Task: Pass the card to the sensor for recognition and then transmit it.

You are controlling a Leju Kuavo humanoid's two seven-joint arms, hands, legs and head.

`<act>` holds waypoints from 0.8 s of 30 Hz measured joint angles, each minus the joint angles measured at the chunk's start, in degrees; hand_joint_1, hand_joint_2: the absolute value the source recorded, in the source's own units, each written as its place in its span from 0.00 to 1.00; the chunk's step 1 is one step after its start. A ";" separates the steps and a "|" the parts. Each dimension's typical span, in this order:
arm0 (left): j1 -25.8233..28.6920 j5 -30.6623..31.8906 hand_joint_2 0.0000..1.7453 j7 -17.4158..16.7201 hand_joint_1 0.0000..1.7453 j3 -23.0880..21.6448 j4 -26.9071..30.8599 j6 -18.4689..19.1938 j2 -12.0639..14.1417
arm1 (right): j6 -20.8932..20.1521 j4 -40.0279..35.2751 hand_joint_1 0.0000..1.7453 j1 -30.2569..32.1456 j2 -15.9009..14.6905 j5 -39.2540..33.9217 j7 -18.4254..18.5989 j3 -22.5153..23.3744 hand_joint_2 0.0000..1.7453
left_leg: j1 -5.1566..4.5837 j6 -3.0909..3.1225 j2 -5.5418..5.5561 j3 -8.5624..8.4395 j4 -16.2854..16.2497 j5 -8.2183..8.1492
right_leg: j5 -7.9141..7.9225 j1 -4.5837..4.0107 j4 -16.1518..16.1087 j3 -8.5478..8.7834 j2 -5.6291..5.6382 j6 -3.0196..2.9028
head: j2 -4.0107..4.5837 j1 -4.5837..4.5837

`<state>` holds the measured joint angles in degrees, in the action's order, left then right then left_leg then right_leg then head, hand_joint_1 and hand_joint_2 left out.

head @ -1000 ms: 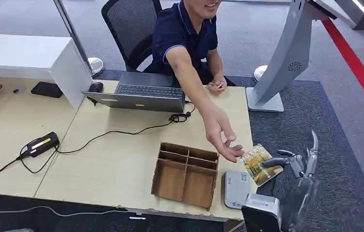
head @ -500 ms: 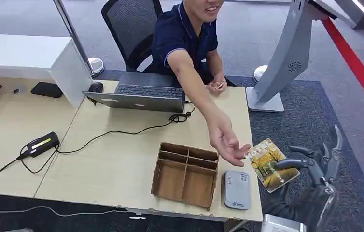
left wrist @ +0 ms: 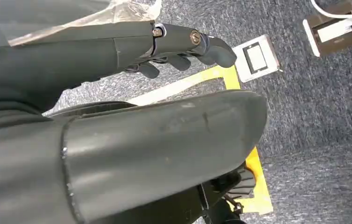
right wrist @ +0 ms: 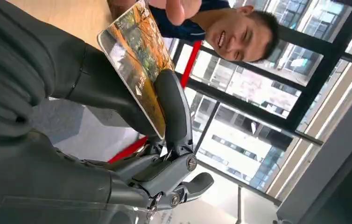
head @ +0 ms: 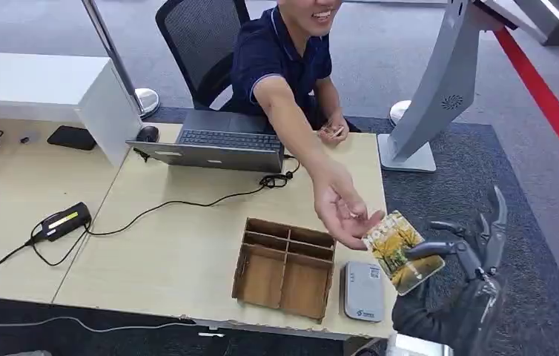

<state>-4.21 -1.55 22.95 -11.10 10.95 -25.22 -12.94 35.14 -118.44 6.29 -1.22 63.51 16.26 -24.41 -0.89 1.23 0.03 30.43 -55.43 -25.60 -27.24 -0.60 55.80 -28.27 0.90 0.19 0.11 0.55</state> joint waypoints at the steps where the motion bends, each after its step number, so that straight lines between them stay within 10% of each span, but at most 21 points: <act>1: 0.00 -0.02 0.00 0.00 0.00 0.00 0.00 0.00 0.00 | -0.61 0.33 1.00 -0.22 -0.02 -0.65 -0.02 -0.11 1.00 | 0.00 0.00 0.00 0.00 0.00 0.00 | 0.00 0.00 0.00 0.00 0.00 0.00 | 0.00 -0.02; 17: 0.00 -0.02 0.00 0.00 0.00 -0.02 0.00 1.25 -0.20 | -5.70 10.95 1.00 -3.92 -0.02 -7.91 -0.74 -2.93 1.00 | 0.00 0.00 0.00 -0.01 0.00 0.00 | 0.00 0.00 0.00 0.01 0.00 0.00 | 0.00 -0.02; 18: -0.01 -0.02 0.00 0.00 0.00 -0.02 0.00 1.27 -0.22 | -5.75 11.59 0.00 -4.02 0.00 -7.95 -0.74 -3.04 1.00 | 0.00 0.00 0.00 -0.01 0.00 0.00 | 0.00 0.00 0.00 0.01 0.00 0.00 | 0.00 -0.02; 24: -0.01 -0.02 0.00 0.00 0.00 -0.02 0.00 1.38 -0.22 | -6.42 13.99 0.00 -4.30 0.00 -8.21 -0.33 -3.45 1.00 | 0.00 0.00 0.01 -0.01 0.00 0.00 | 0.00 0.00 0.00 0.00 0.00 0.00 | 0.00 -0.02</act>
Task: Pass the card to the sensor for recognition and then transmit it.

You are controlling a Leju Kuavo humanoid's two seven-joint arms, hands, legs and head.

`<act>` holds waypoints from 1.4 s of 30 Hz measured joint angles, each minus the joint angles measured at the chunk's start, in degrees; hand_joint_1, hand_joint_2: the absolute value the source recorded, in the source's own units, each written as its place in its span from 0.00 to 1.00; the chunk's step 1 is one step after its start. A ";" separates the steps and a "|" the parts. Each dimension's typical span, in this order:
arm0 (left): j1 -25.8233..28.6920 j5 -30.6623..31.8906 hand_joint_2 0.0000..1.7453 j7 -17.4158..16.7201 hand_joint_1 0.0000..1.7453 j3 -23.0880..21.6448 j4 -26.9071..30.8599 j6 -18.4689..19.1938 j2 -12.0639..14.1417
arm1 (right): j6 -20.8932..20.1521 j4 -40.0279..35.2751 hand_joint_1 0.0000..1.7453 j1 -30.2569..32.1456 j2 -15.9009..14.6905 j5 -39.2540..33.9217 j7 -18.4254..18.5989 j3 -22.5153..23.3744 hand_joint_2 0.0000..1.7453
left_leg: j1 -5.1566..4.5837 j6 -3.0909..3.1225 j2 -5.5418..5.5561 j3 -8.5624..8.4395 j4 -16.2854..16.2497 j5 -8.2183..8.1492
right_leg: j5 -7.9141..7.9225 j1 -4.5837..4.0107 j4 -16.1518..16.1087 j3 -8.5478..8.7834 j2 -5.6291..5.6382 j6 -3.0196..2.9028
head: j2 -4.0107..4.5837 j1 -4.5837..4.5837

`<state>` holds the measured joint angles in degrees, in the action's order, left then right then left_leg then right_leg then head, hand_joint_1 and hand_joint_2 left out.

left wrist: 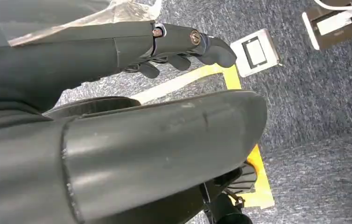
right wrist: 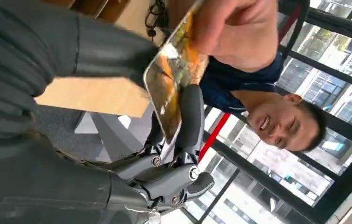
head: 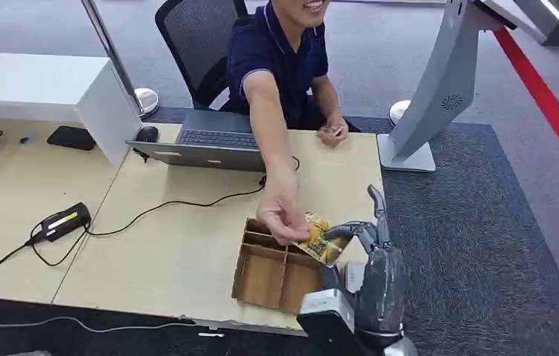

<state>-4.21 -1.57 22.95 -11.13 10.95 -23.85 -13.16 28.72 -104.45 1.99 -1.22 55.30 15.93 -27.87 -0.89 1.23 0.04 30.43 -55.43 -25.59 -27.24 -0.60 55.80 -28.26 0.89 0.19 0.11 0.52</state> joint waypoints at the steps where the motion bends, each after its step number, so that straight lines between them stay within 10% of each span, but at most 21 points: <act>1: 0.00 0.00 0.00 0.00 0.00 0.00 0.00 0.02 0.00 | -0.09 0.37 0.00 -0.04 0.00 0.00 0.28 -0.04 1.00 | 0.00 0.00 0.00 0.00 0.00 0.00 | 0.00 0.00 0.00 0.00 0.00 0.00 | 0.00 0.00; 42: 0.00 0.00 0.00 0.00 0.00 0.00 0.00 0.00 -0.02 | -10.47 9.96 0.00 -1.76 -0.31 -3.17 5.00 -2.36 1.00 | 0.00 0.00 -0.01 0.00 0.00 0.00 | 0.00 0.00 0.00 0.00 0.00 0.00 | 0.00 0.00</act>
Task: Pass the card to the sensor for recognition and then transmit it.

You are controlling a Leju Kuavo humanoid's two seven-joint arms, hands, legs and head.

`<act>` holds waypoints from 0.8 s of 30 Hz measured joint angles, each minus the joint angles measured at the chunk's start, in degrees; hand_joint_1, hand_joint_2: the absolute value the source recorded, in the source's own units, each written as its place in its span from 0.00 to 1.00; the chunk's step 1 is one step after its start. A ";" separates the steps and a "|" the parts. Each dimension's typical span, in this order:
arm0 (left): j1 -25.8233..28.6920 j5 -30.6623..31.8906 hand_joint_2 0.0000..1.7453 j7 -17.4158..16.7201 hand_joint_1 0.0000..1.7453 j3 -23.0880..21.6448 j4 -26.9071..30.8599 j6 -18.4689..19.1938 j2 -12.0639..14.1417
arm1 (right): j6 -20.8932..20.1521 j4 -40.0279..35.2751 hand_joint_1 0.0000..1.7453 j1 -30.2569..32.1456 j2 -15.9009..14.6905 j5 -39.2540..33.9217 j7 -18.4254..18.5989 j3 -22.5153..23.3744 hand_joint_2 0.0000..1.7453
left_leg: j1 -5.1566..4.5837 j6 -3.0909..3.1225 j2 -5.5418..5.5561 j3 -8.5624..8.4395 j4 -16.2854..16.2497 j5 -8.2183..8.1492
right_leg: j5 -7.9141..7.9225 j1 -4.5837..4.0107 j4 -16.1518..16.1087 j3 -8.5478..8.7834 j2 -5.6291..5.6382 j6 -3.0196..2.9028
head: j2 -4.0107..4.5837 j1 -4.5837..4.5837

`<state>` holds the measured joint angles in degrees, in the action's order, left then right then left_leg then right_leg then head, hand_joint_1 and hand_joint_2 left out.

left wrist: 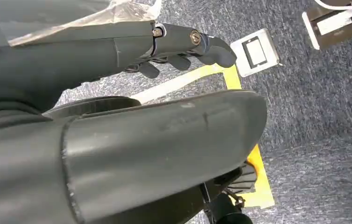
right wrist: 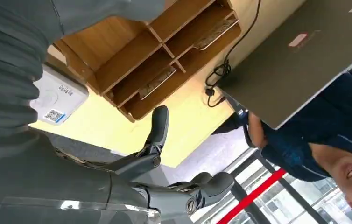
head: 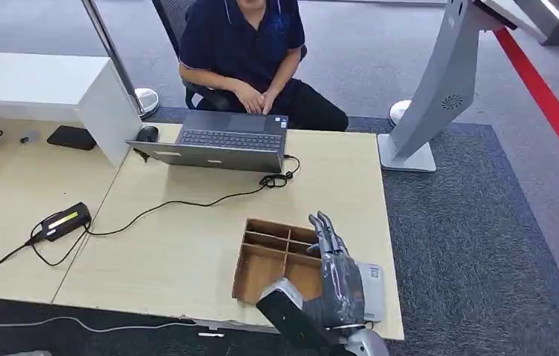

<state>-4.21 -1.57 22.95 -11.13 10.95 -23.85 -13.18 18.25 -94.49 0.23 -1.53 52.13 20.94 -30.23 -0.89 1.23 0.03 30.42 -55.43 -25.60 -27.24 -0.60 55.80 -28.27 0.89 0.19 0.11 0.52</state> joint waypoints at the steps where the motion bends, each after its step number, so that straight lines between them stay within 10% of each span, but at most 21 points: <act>1: 0.00 0.00 0.00 0.00 0.00 0.00 0.00 0.02 0.00 | -0.09 0.15 0.00 -0.05 0.00 0.02 0.02 -0.02 1.00 | 0.00 0.00 0.00 0.00 0.00 0.00 | 0.00 0.00 0.00 0.00 0.00 0.00 | 0.00 0.02; 24: -0.03 0.00 0.00 0.00 0.00 -0.17 0.00 0.76 -0.33 | 1.40 7.58 0.00 -5.31 0.48 2.67 0.37 -4.24 1.00 | 0.00 0.00 -0.02 0.00 0.00 0.00 | 0.00 0.00 0.00 -0.01 0.01 0.00 | 0.00 0.00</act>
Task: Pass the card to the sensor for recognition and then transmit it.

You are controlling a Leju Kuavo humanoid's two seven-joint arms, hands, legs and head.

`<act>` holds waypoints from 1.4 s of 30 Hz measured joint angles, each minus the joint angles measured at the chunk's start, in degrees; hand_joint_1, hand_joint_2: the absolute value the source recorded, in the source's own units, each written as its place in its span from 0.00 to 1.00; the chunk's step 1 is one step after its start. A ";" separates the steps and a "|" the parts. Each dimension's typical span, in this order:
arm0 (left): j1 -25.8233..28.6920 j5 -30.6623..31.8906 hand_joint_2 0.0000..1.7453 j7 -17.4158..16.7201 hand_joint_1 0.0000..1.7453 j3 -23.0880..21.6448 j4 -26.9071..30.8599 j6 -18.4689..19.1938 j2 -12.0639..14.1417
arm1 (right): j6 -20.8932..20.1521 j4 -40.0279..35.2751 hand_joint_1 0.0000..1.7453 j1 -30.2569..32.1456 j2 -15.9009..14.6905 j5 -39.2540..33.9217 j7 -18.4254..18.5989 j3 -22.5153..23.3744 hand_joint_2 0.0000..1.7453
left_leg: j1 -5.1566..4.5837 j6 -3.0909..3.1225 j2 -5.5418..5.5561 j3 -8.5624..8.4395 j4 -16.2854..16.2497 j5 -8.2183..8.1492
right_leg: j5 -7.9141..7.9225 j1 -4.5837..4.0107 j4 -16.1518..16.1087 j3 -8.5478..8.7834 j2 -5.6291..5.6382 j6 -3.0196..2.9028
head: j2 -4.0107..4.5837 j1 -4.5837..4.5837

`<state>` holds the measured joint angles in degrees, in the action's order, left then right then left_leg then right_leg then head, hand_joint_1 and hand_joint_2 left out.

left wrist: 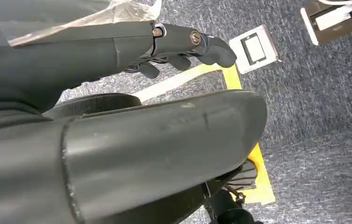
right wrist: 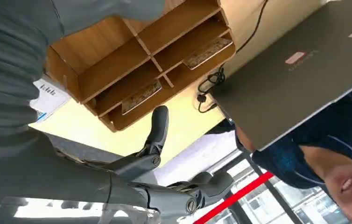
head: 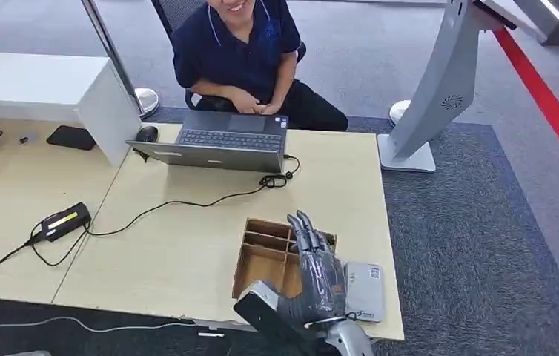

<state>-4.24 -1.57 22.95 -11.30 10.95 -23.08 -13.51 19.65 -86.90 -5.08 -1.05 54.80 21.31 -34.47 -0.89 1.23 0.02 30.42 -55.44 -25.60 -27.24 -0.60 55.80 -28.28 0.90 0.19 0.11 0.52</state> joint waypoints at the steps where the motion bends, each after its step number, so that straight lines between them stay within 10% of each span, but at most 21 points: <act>1: 0.00 0.00 0.00 0.00 0.00 0.00 0.00 0.00 0.00 | 0.20 0.31 0.00 -0.09 0.00 0.29 0.40 0.00 1.00 | 0.00 0.00 0.01 0.00 0.00 0.00 | 0.00 0.00 0.00 0.00 0.00 0.00 | 0.00 0.00; 13: 0.00 0.00 0.00 0.00 0.00 -0.02 0.02 0.00 0.02 | 3.63 3.24 0.00 -0.99 0.00 4.64 5.73 -0.64 1.00 | 0.00 0.00 0.01 0.00 -0.01 0.00 | 0.00 0.00 0.00 0.01 0.00 0.00 | 0.00 0.00; 25: 0.02 -0.02 0.00 0.00 0.00 -0.52 0.28 -3.87 0.09 | 19.39 5.88 0.00 -1.47 -0.11 12.00 11.59 -1.36 1.00 | 0.00 0.00 0.00 -0.01 -0.01 0.00 | 0.00 0.00 0.00 0.00 0.00 0.00 | 0.00 0.00; 42: -0.14 -0.02 0.00 0.00 0.00 -2.03 0.31 -5.95 0.33 | 19.80 7.39 0.00 -0.07 -0.63 14.38 13.14 -0.39 1.00 | 0.00 0.00 0.00 -0.01 -0.01 0.00 | 0.00 0.00 0.00 0.01 0.00 0.00 | 0.00 0.00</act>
<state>-4.38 -1.60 22.95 -13.33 11.26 -29.03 -13.18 39.45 -79.51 -5.15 -1.68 69.18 34.45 -34.86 -0.89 1.23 0.02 30.42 -55.44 -25.59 -27.23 -0.60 55.80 -28.27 0.90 0.20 0.11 0.52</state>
